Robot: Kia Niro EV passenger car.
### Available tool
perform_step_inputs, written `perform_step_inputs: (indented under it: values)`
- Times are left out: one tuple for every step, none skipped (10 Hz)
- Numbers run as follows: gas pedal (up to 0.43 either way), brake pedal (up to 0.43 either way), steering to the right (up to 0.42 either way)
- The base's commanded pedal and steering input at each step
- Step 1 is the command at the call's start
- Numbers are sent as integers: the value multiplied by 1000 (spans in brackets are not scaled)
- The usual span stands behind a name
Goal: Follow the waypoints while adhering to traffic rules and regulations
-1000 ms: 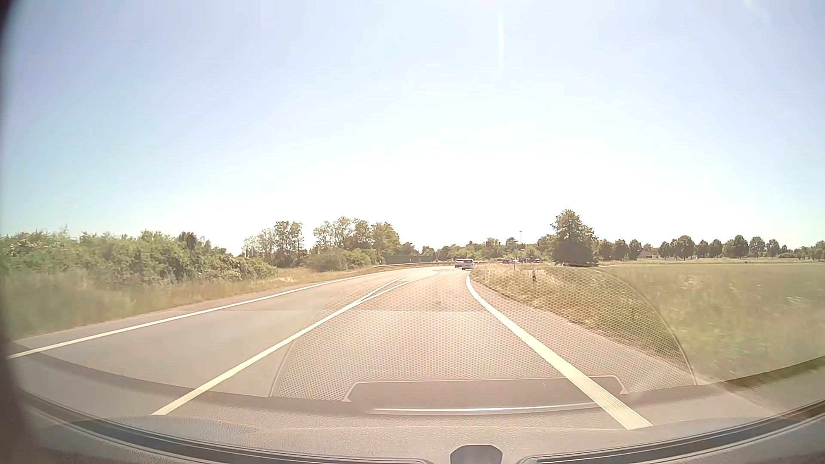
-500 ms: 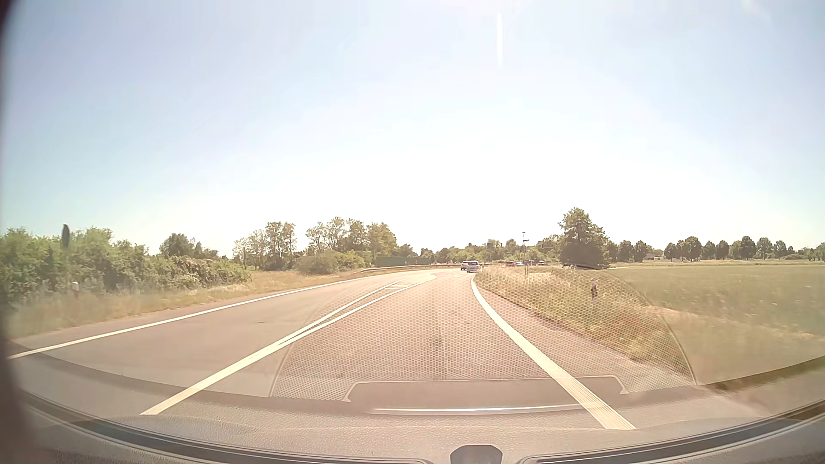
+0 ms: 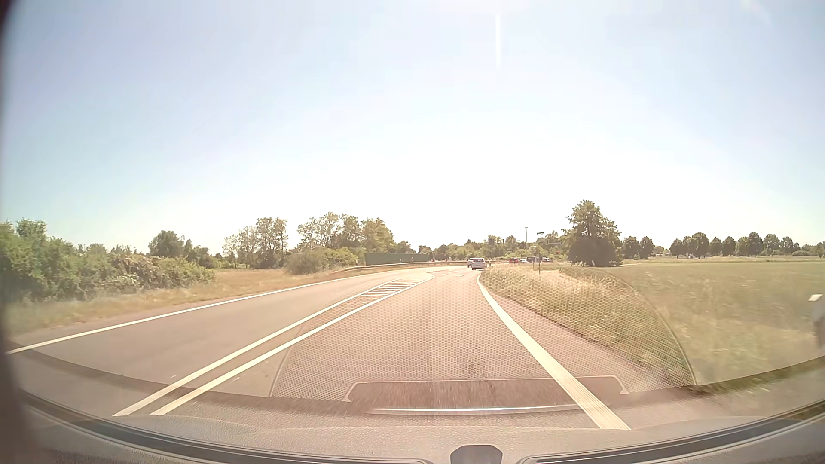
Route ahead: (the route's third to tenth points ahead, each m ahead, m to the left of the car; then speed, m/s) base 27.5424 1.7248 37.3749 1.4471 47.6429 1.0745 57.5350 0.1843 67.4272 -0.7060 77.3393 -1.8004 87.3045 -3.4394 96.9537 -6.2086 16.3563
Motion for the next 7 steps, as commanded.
perform_step_inputs:
  values:
    - [0, 30, 2]
    - [0, 30, 2]
    - [0, 30, 2]
    - [0, 30, 3]
    - [0, 30, 3]
    - [0, 30, 3]
    - [0, 30, 2]
